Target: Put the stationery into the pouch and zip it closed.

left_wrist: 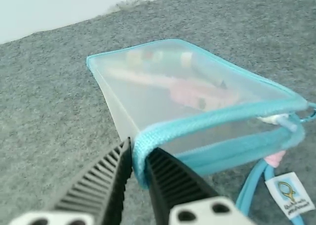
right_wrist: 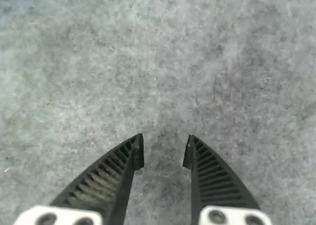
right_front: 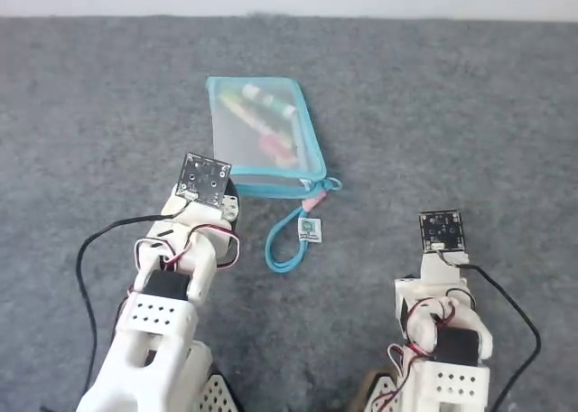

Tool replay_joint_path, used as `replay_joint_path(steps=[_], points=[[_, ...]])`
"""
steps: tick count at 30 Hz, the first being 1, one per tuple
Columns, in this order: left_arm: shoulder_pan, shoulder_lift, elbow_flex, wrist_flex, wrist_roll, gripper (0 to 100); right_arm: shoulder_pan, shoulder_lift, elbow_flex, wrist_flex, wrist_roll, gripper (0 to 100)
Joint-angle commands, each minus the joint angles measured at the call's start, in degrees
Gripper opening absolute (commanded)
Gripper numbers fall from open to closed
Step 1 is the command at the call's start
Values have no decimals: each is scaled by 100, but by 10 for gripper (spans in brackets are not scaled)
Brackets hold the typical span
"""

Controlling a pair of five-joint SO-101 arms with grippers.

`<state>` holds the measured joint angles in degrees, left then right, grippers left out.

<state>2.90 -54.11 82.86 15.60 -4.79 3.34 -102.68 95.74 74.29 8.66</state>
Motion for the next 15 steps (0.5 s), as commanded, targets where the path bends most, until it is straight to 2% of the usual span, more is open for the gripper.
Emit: replay_joint_path(steps=[1, 11, 15], points=[[9, -62, -224, -211, 97, 12, 92, -127, 70, 48, 70, 135], [9, -79, -224, -220, 97, 12, 57, -127, 70, 40, 26, 134], [9, -53, -224, -220, 97, 12, -101, -127, 70, -365, 79, 136]])
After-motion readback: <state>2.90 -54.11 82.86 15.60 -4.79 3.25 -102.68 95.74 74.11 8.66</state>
